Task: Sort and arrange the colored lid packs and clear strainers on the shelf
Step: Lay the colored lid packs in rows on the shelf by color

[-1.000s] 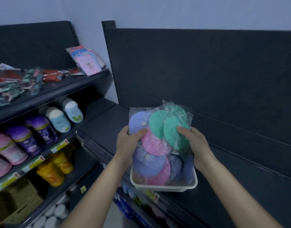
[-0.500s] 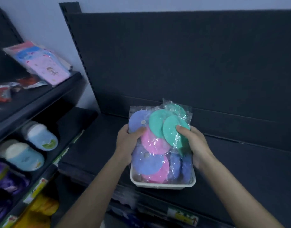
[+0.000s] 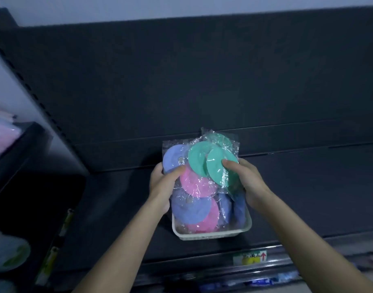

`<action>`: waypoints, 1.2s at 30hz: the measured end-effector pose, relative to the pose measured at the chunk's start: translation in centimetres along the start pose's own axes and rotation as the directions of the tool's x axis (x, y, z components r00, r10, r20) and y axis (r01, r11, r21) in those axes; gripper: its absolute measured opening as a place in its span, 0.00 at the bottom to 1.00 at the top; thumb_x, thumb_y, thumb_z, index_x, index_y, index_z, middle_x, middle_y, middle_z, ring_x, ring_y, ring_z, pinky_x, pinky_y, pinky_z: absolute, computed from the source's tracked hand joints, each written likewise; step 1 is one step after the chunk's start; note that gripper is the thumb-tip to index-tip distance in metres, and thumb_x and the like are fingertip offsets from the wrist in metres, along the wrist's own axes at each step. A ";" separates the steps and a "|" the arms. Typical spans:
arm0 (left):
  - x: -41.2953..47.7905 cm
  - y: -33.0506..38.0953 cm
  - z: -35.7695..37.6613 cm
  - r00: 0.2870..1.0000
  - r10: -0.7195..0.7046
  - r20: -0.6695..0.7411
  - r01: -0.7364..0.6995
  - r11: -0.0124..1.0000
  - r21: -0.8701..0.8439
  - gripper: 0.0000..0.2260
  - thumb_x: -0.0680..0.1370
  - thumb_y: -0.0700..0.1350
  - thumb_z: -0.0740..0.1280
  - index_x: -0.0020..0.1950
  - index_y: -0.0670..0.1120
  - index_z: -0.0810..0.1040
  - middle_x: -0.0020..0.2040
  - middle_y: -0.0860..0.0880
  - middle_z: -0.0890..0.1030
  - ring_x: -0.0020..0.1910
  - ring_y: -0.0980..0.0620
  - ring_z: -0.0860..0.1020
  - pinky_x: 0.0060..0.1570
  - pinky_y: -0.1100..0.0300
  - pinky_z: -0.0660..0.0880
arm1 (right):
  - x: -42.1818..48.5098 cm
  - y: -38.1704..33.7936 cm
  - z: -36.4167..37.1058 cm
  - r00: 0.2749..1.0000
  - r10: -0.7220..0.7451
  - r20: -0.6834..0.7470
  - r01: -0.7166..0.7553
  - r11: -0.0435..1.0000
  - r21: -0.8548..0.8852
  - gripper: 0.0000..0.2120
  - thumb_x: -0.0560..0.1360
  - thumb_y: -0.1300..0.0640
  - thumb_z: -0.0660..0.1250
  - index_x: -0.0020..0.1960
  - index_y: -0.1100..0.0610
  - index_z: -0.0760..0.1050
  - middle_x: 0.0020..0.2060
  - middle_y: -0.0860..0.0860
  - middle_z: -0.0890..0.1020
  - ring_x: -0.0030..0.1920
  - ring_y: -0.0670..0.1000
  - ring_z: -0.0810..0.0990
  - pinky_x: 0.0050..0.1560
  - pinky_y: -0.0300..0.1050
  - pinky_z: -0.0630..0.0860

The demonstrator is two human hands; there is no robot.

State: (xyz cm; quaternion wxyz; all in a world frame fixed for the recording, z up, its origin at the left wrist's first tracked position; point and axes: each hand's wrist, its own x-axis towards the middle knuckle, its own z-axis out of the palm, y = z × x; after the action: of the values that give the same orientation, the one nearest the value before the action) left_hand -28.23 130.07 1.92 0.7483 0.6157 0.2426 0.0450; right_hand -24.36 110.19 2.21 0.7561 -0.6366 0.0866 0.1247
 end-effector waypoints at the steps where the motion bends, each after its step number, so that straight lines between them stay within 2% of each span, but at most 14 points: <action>1: 0.1 -0.2 0.5 1.000 -0.008 0.014 0.008 1.000 -0.001 0.13 0.70 0.43 0.75 0.54 0.47 0.79 0.47 0.48 0.85 0.44 0.48 0.83 0.37 0.59 0.78 | 0.2 -0.1 -0.5 1.000 -0.005 -0.011 0.005 1.000 -0.015 0.14 0.68 0.53 0.74 0.52 0.56 0.80 0.46 0.56 0.85 0.49 0.59 0.84 0.56 0.57 0.78; 6: 1.0 -0.9 3.0 0.998 -0.038 0.050 0.038 0.999 -0.002 0.14 0.70 0.43 0.75 0.54 0.47 0.78 0.47 0.48 0.84 0.42 0.49 0.83 0.38 0.57 0.79 | 1.1 -0.7 -2.8 0.999 -0.028 -0.030 0.026 0.999 -0.045 0.14 0.70 0.54 0.73 0.53 0.58 0.80 0.46 0.57 0.85 0.48 0.58 0.84 0.50 0.51 0.80; 12: 2.0 -1.7 6.1 0.996 -0.042 0.083 0.040 0.999 0.025 0.14 0.70 0.44 0.75 0.53 0.48 0.78 0.48 0.49 0.84 0.45 0.48 0.83 0.43 0.55 0.80 | 2.4 -1.2 -6.0 0.999 -0.020 -0.034 0.018 0.998 -0.054 0.17 0.69 0.53 0.73 0.55 0.60 0.79 0.48 0.58 0.85 0.50 0.61 0.83 0.56 0.56 0.78; 18: 2.5 -2.5 9.3 0.996 -0.049 0.079 0.043 0.996 0.073 0.16 0.69 0.46 0.75 0.53 0.47 0.74 0.50 0.48 0.82 0.48 0.48 0.82 0.51 0.48 0.80 | 3.7 -2.2 -9.0 0.999 -0.011 -0.043 0.008 0.997 -0.078 0.23 0.62 0.49 0.76 0.53 0.59 0.80 0.48 0.58 0.85 0.50 0.61 0.83 0.59 0.61 0.76; 22: 2.1 -2.9 12.1 0.992 -0.054 0.117 0.043 0.994 0.097 0.17 0.69 0.46 0.75 0.53 0.47 0.73 0.50 0.49 0.82 0.49 0.48 0.81 0.52 0.48 0.79 | 4.2 -3.1 -12.0 0.998 -0.018 -0.060 0.011 0.994 -0.108 0.20 0.64 0.50 0.75 0.52 0.58 0.80 0.48 0.58 0.85 0.51 0.61 0.83 0.59 0.61 0.76; 27: 1.9 -3.3 15.3 0.987 -0.057 0.154 0.037 0.991 0.128 0.18 0.69 0.46 0.75 0.54 0.47 0.72 0.52 0.49 0.81 0.50 0.49 0.81 0.54 0.47 0.79 | 4.7 -4.2 -15.2 0.998 -0.016 -0.057 0.010 0.994 -0.111 0.12 0.71 0.56 0.72 0.52 0.60 0.80 0.48 0.60 0.84 0.47 0.59 0.84 0.53 0.54 0.78; 30: 1.9 -3.6 16.6 0.987 -0.039 0.155 0.017 0.990 0.142 0.18 0.70 0.45 0.75 0.55 0.47 0.72 0.52 0.49 0.81 0.50 0.50 0.81 0.53 0.50 0.79 | 5.0 -4.7 -16.3 0.997 -0.010 -0.081 0.000 0.992 -0.128 0.12 0.70 0.55 0.72 0.51 0.59 0.80 0.47 0.59 0.85 0.48 0.60 0.83 0.55 0.56 0.78; 33: 2.3 -3.7 17.3 0.983 -0.028 0.182 -0.008 0.981 0.194 0.22 0.66 0.50 0.76 0.56 0.48 0.72 0.53 0.50 0.81 0.50 0.51 0.81 0.52 0.49 0.79 | 5.2 -4.9 -17.1 0.994 -0.018 -0.110 0.000 0.987 -0.163 0.15 0.69 0.53 0.73 0.52 0.58 0.79 0.46 0.57 0.85 0.49 0.59 0.84 0.55 0.56 0.79; 36: 2.6 -3.7 17.4 0.983 0.033 0.178 -0.093 0.937 0.338 0.25 0.62 0.56 0.74 0.54 0.49 0.74 0.54 0.49 0.80 0.50 0.52 0.80 0.49 0.54 0.79 | 4.8 -5.0 -17.1 0.983 -0.076 -0.166 0.034 0.969 -0.243 0.14 0.69 0.52 0.74 0.50 0.58 0.79 0.45 0.55 0.85 0.44 0.54 0.84 0.48 0.50 0.80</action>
State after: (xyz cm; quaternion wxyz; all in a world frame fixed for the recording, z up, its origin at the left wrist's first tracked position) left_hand -19.56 114.49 -0.22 0.6451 0.7462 0.1622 -0.0267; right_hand -17.78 92.96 2.56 0.6665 -0.7338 0.1188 0.0571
